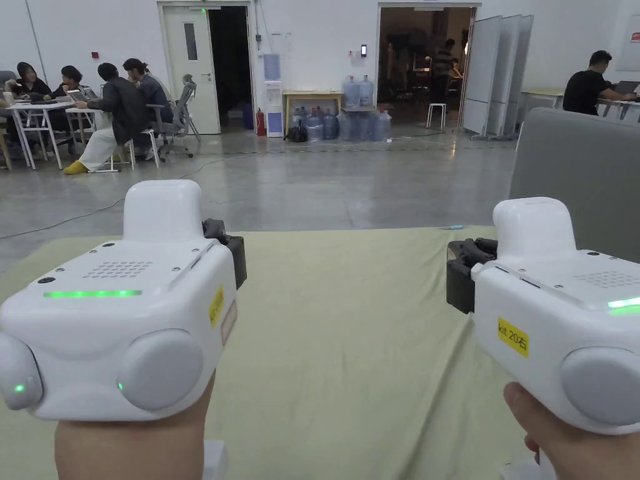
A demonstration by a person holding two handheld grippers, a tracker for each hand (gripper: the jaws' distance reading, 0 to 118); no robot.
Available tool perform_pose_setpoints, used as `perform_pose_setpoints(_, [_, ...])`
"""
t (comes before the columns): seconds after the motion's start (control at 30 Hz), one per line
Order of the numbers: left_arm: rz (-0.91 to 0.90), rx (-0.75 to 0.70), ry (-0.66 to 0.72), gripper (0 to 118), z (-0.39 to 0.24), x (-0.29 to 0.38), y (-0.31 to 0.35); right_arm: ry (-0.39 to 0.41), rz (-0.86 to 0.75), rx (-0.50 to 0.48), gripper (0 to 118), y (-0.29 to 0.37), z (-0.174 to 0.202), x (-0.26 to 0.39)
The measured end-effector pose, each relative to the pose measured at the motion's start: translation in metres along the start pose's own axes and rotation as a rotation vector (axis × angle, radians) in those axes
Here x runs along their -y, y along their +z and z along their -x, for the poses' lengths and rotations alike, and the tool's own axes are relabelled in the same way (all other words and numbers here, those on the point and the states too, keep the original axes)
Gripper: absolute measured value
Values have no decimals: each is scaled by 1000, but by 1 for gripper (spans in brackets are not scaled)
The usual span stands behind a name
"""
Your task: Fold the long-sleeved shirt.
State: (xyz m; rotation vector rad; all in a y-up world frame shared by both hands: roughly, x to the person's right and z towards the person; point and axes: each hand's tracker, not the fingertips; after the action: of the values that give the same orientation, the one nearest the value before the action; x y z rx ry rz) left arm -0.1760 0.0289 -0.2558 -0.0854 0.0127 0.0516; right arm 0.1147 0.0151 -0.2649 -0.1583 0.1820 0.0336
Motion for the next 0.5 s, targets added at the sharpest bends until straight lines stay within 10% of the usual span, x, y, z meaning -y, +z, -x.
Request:
perform_pose_setpoints(0.27, [-21, 21, -35, 0, -5, -9, 18, -14, -44, -24, 0, 10, -3, -6])
perform_pose_setpoints(0.4, [-88, -25, -46, 39, 0, -17, 24, -58, -15, 2, 56, 5, -6, -4])
perform_pose_setpoints(0.47, [-32, -5, -55, 118, -1, -19, 24, -31, 10, -11, 118, 3, -5, 2])
perform_pose_setpoints(0.5, [-43, -5, -57, 115, 0, -20, 27, -36, 8, -10, 118, 5, -6, -2])
